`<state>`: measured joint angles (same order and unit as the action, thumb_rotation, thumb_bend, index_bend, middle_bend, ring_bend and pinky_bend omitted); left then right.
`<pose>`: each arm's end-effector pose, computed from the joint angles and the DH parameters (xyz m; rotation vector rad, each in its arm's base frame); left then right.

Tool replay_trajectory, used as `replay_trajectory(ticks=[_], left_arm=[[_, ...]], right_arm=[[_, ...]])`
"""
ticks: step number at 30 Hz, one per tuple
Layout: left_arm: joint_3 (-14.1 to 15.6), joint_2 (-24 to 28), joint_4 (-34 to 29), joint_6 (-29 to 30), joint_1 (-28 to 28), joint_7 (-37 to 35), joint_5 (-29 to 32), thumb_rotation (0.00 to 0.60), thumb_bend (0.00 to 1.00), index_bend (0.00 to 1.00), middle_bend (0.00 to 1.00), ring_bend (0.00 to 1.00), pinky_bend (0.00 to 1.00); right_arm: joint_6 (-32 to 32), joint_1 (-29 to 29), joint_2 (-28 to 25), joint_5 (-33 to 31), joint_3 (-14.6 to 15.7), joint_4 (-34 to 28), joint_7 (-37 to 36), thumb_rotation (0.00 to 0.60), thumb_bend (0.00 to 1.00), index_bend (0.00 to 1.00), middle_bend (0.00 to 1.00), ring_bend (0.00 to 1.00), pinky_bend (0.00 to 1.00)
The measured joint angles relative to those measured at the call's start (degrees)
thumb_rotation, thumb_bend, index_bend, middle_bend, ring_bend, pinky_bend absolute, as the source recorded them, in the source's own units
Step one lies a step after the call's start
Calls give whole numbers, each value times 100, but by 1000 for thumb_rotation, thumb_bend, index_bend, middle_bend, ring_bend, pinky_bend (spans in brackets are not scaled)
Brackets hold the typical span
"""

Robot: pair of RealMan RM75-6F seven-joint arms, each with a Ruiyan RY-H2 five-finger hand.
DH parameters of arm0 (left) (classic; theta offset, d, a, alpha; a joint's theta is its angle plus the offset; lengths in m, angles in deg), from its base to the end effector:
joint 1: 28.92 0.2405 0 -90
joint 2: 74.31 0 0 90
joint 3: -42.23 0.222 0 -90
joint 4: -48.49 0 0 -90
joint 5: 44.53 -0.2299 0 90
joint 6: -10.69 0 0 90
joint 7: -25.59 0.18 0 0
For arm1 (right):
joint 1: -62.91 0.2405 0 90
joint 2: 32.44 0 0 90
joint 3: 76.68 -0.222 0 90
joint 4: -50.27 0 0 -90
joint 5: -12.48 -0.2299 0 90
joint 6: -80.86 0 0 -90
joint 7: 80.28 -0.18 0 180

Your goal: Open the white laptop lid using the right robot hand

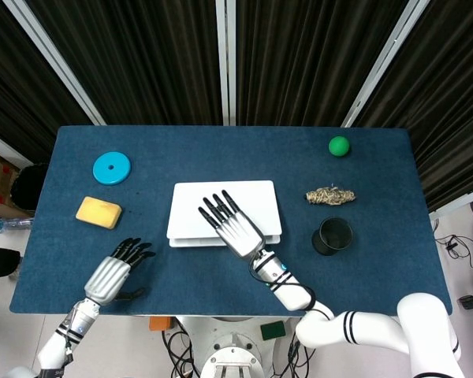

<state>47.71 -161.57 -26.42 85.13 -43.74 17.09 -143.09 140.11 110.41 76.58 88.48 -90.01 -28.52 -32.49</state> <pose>-0.2367 0.2120 -0.0367 -1.8361 -1.1117 -1.0768 0.0134 -0.3069 -0.1153 2.0345 -0.3372 1.0116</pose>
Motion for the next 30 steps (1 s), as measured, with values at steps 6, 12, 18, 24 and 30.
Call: replay_trajectory(ticks=[6, 12, 18, 24, 30], left_arm=[[-75, -260, 153, -176, -231, -47, -2, 600, 174, 202, 93, 2, 20], [-183, -433, 273, -308, -434, -67, 67, 600, 174, 202, 87, 2, 20], [-206, -511, 269, -494, -640, -68, 91, 600, 175, 194, 86, 2, 20], [-221, -596, 298, -746, -866, -146, 118, 600, 174, 179, 87, 2, 20], [-225, -635, 394, -1178, -1138, -295, 228, 600, 174, 163, 87, 0, 17]], right_arm=[[71, 58, 48, -82, -15, 73, 125, 600, 389, 0, 1, 0, 0], [123, 102, 61, -124, -15, 110, 177, 600, 390, 0, 1, 0, 0], [145, 156, 82, -171, -18, 153, 226, 600, 390, 0, 1, 0, 0], [166, 211, 115, -198, -20, 249, 277, 600, 389, 0, 1, 0, 0], [167, 263, 152, -237, -19, 370, 324, 600, 390, 0, 2, 0, 0]])
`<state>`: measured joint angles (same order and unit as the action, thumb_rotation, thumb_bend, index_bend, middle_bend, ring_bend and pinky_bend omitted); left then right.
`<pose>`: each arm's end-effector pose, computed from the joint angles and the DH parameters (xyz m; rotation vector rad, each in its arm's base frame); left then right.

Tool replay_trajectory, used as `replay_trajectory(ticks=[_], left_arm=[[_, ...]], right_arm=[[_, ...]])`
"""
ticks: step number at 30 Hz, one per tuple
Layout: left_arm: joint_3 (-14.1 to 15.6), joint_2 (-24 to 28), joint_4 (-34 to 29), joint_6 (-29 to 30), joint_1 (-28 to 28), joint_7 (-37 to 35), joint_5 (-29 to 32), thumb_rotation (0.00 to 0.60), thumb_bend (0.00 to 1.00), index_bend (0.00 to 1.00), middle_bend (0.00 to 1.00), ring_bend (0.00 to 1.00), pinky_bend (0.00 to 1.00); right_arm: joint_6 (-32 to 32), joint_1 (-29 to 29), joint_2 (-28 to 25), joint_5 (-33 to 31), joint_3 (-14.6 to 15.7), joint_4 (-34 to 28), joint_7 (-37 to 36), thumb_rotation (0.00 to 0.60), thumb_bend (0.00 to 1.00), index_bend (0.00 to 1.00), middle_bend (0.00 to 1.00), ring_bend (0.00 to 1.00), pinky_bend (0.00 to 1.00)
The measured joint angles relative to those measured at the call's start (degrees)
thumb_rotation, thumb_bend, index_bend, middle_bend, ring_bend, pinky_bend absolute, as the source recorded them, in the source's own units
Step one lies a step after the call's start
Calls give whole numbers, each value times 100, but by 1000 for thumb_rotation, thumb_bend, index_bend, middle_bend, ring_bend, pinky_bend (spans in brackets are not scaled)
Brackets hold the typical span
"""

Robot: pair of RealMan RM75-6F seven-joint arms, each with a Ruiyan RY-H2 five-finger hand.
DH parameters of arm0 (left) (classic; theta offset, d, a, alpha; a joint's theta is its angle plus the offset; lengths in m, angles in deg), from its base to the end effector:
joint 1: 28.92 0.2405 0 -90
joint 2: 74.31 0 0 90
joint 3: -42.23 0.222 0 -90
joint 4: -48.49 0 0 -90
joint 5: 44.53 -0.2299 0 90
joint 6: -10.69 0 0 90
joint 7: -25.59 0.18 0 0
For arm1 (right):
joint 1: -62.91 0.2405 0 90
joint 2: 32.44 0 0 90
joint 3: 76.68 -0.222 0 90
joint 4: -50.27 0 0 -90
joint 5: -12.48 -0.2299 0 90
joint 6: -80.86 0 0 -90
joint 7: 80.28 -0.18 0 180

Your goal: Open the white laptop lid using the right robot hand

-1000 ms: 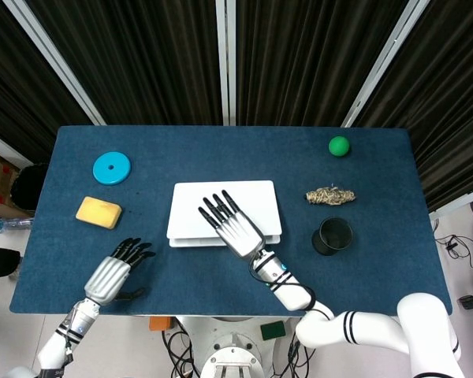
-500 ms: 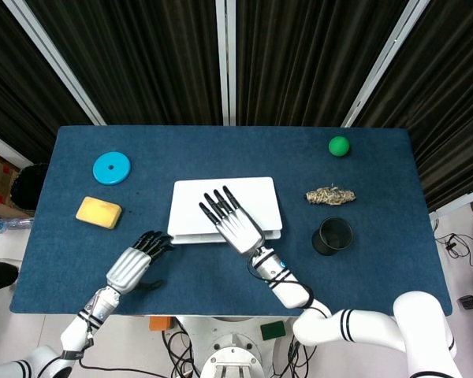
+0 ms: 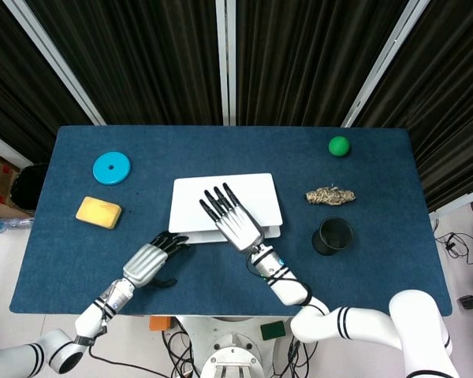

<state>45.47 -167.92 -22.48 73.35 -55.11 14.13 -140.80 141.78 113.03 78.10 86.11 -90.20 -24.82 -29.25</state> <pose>-0.1953 0.2539 -0.0879 -2.0209 -1.1540 -1.0643 0.0142 -0.3196 -0.1169 1.9946 -0.2665 0.9580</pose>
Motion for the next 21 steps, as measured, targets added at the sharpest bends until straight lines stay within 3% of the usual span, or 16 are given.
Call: replay_trajectory(ticks=[11, 21], left_arm=[[-13, 82, 61, -983, -580, 99, 342, 600, 174, 162, 95, 0, 13], [-57, 182, -30, -1360, -862, 325, 593, 600, 174, 161, 104, 0, 13]], right_arm=[[-32, 101, 140, -88, -20, 355, -3, 600, 390, 0, 0, 0, 0], [-107, 205, 257, -203, -93, 906, -103, 600, 389, 0, 0, 0, 0]])
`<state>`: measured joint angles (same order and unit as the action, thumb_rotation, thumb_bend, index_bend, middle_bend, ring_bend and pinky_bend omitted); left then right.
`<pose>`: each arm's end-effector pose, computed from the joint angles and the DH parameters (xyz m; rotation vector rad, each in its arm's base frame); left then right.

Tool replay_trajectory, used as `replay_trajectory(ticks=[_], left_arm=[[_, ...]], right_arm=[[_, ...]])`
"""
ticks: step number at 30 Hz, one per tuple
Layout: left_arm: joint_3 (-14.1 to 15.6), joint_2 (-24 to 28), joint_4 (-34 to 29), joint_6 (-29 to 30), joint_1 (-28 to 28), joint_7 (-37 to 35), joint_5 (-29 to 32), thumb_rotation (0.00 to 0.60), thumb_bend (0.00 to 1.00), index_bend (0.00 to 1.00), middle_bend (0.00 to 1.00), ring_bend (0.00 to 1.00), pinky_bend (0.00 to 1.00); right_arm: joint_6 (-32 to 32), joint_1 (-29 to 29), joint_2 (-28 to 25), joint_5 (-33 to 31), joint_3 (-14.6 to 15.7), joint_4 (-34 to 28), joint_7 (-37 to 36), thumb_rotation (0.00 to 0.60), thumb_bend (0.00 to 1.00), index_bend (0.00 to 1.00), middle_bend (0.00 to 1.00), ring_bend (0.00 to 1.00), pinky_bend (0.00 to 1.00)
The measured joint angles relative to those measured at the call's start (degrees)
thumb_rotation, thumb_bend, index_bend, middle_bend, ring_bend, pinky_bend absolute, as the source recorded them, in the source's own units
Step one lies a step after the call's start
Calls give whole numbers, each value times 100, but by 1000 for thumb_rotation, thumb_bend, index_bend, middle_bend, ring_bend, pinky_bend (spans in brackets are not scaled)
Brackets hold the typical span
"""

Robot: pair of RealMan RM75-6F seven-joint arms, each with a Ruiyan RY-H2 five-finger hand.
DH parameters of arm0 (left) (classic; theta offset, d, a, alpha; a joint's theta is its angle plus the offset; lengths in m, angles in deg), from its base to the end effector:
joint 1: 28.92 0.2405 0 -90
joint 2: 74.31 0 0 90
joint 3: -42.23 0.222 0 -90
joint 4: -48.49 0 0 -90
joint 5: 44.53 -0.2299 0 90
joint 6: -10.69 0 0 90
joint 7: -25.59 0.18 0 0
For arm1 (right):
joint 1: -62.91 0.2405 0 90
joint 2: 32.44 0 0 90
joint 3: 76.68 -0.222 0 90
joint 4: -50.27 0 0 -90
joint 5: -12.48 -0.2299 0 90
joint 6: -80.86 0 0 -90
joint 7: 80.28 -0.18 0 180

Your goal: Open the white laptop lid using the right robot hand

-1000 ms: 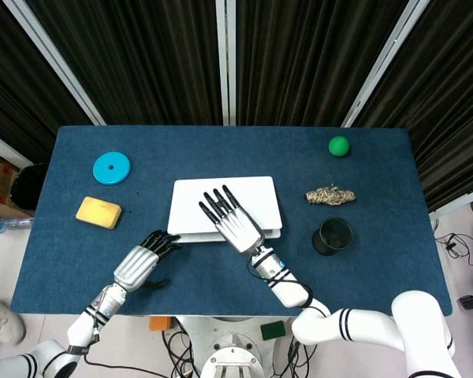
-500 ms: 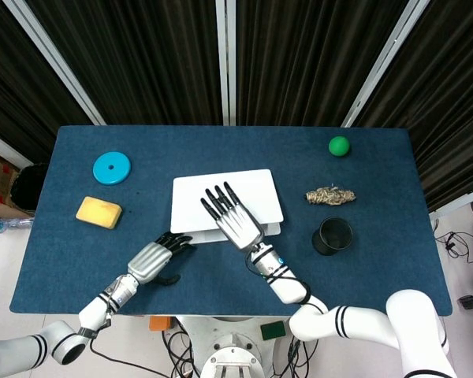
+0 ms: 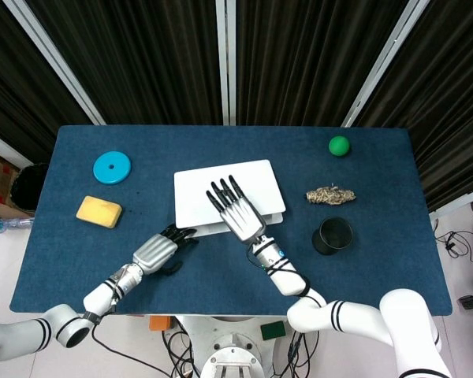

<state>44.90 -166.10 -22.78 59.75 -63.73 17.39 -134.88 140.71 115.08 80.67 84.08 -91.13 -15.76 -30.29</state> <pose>-0.1958 0.2829 -0.1054 -2.1749 -1.1293 -0.8192 -0.0025 -0.3474 -0.1243 1.9570 -0.2492 0.8700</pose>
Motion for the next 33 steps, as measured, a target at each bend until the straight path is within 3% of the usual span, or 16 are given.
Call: replay_trajectory(ticks=[11, 23, 33], left_arm=[[-13, 18, -37, -131, -74, 98, 272, 600, 175, 161, 104, 0, 13], [-7, 39, -74, -136, -92, 306, 439, 600, 174, 161, 104, 0, 13], [-33, 123, -175, -178, -129, 361, 566, 600, 174, 161, 104, 0, 13]], right_arm=[[-160, 291, 141, -80, -255, 662, -283, 600, 389, 0, 0, 0, 0], [-606, 1014, 104, -677, -1076, 1214, -322, 600, 389, 0, 0, 0, 0], [-1158, 1789, 147, -1313, -1596, 2250, -416, 600, 389, 0, 0, 0, 0]])
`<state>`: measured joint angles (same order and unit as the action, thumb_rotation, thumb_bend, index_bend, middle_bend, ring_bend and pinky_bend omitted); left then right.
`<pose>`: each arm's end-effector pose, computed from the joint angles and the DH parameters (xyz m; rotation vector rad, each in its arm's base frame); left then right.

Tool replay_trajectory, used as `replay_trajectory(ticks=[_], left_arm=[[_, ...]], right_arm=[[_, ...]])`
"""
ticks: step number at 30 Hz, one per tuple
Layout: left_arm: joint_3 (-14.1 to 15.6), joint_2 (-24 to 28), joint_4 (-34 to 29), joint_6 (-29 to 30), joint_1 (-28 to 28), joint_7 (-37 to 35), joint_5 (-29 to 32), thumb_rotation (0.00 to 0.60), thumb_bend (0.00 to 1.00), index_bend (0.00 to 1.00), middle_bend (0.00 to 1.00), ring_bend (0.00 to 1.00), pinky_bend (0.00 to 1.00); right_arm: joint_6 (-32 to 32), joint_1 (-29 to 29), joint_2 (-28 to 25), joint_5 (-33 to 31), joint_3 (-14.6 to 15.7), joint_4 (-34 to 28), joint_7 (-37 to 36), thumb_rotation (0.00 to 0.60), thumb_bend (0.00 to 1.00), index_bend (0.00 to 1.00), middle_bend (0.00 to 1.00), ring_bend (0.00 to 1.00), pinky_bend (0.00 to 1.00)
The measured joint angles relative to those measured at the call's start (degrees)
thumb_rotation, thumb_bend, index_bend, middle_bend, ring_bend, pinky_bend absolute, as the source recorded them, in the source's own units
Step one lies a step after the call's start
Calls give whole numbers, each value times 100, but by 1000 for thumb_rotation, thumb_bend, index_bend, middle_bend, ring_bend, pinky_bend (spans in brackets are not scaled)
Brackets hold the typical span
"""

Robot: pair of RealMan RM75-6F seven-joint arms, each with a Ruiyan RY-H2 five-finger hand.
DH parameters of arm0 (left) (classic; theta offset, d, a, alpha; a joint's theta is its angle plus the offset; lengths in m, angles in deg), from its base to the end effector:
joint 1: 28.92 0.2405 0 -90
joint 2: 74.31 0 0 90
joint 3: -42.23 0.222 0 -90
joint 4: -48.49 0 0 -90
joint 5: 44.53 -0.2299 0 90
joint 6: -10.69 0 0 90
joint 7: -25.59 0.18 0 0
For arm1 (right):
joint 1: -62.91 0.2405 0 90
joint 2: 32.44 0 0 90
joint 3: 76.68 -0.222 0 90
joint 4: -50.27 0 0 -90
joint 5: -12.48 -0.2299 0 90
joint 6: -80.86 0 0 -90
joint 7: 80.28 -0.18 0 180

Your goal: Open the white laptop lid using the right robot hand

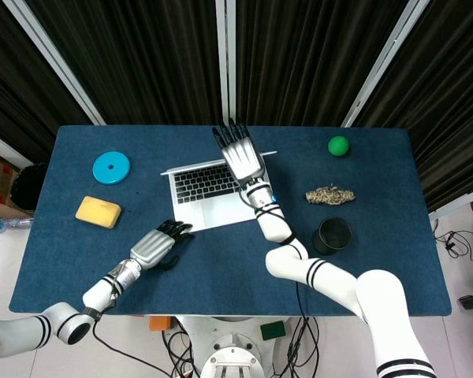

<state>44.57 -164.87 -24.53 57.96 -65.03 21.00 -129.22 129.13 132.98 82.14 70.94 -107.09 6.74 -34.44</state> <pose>-0.1997 0.2916 -0.1010 -2.1394 -1.1415 -0.7635 0.0358 -0.4730 -0.0737 1.7622 -0.3732 0.8195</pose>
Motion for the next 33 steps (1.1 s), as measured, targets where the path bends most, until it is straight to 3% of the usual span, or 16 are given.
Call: replay_trajectory(ticks=[12, 21, 33], left_arm=[[-40, 107, -141, -89, -8, 71, 236, 600, 175, 162, 104, 0, 13], [-37, 160, -175, -119, 28, 42, 354, 600, 175, 162, 104, 0, 13], [-20, 243, -313, -1, 100, 102, 372, 600, 175, 162, 104, 0, 13]], right_arm=[[-1011, 1124, 238, -496, -356, 1867, -539, 600, 388, 0, 1, 0, 0], [-1897, 1833, 546, -700, -446, 3323, -1115, 600, 388, 0, 2, 0, 0], [-2333, 2029, 484, -848, -530, 3857, -1331, 600, 385, 0, 3, 0, 0]])
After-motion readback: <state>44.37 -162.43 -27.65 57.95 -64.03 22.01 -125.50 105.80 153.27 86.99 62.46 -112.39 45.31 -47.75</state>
